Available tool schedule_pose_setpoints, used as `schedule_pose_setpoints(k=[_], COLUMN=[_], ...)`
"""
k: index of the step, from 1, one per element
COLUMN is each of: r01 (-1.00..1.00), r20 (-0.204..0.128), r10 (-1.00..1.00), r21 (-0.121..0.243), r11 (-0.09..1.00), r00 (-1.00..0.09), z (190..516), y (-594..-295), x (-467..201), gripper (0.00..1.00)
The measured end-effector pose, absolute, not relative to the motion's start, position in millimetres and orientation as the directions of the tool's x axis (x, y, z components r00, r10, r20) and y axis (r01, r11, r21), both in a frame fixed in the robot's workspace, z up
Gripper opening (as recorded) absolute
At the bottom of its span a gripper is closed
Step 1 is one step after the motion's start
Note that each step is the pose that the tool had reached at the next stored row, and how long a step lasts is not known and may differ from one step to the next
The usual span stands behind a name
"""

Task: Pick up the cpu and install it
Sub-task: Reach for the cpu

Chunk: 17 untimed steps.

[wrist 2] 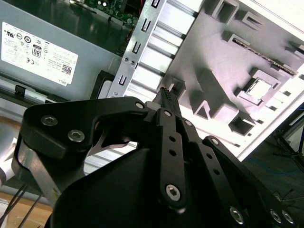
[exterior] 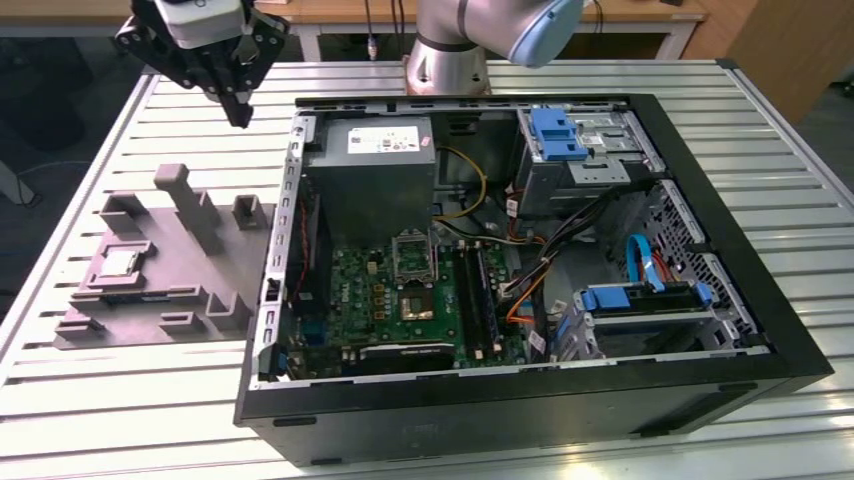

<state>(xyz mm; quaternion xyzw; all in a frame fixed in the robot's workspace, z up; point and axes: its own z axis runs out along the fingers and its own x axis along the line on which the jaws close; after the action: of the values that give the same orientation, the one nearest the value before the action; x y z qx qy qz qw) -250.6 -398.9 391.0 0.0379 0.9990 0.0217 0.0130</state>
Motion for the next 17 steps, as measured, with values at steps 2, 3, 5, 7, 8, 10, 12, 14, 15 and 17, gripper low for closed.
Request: schedule_pose_setpoints(k=[2,3,5,7,8,10,12,14,15,17], r01=[0.075,0.075,0.075,0.075,0.075,0.075,0.075,0.075,0.075,0.075], r20=[-0.024,-0.024,-0.024,-0.024,-0.024,-0.024,-0.024,-0.024,-0.024,-0.024], r10=[0.076,0.076,0.076,0.076,0.076,0.076,0.076,0.076,0.076,0.076], r21=[0.044,0.044,0.044,0.044,0.044,0.044,0.044,0.044,0.044,0.044], r11=[0.996,0.996,0.996,0.996,0.996,0.996,0.996,0.996,0.996,0.996], r00=[-0.997,-0.997,-0.997,-0.997,-0.997,-0.997,-0.997,-0.997,-0.997,-0.997], z=[391.0,391.0,391.0,391.0,390.8,390.4,390.4,390.4,390.4,390.4], y=[-398.9,-398.9,-398.9,-398.9,-398.9,-398.9,-398.9,-398.9,-398.9,-398.9], x=[-250.9,-251.1,-251.5,-251.9,-256.8,-265.1,-265.5,-265.9,-266.1,-267.0], gripper=[0.11,0.11,0.11,0.11,0.11,0.11,0.11,0.11,0.11,0.11])
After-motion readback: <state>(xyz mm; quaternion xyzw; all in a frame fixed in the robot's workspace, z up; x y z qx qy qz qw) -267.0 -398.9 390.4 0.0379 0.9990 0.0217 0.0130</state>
